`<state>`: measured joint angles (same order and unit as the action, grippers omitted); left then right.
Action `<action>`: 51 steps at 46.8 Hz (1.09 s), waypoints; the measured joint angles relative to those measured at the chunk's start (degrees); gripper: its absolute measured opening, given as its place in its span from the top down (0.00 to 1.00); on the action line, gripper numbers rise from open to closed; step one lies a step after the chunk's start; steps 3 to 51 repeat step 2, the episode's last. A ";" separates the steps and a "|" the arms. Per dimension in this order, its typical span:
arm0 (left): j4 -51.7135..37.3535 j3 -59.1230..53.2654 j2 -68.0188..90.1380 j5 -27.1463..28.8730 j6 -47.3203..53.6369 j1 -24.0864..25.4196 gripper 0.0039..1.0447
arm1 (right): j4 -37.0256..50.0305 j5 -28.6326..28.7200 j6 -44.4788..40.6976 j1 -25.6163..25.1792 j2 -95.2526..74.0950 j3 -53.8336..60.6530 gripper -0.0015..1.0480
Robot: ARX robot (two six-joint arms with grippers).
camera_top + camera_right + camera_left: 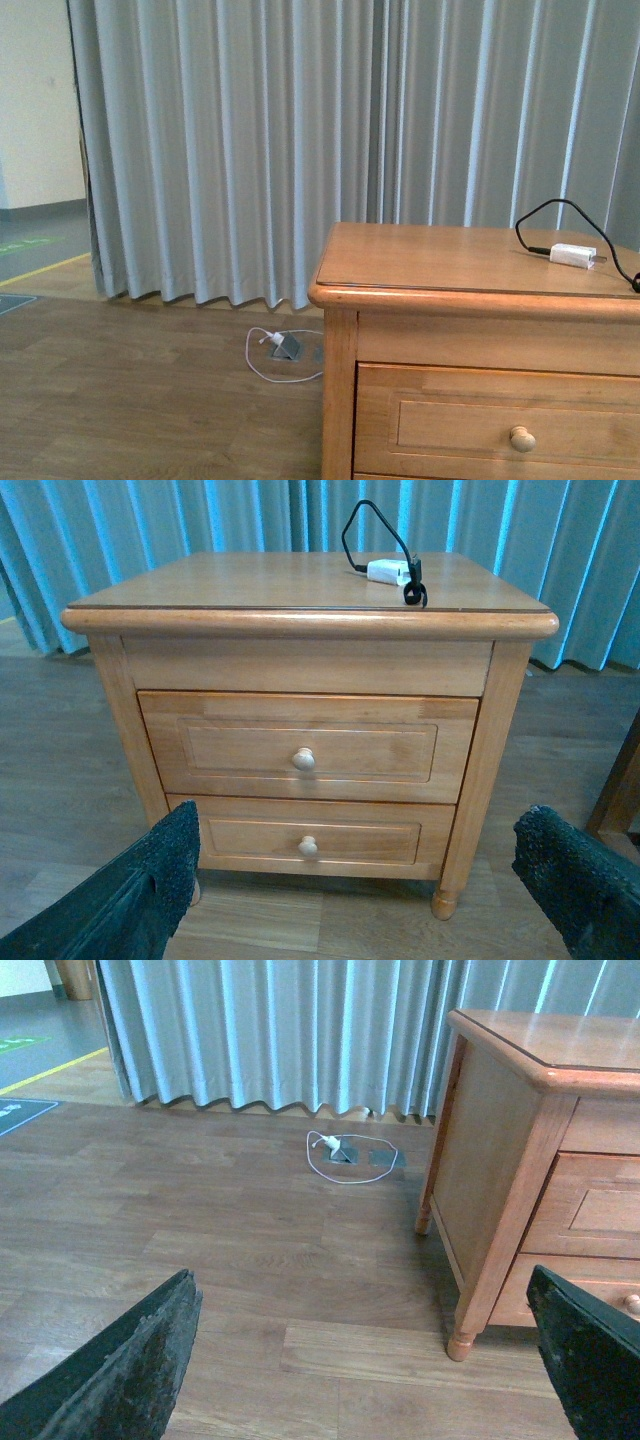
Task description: Place pink marker in drawer with both arms
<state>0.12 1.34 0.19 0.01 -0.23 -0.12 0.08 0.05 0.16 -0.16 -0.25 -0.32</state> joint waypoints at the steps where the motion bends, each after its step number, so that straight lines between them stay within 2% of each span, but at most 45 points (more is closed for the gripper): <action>1: 0.00 0.00 0.00 0.00 -0.02 0.00 0.05 | 0.00 0.00 0.00 0.00 0.00 0.00 0.08; 51: 0.00 0.00 0.00 0.00 -0.02 0.00 0.05 | 0.00 0.00 0.00 0.00 0.00 0.00 0.08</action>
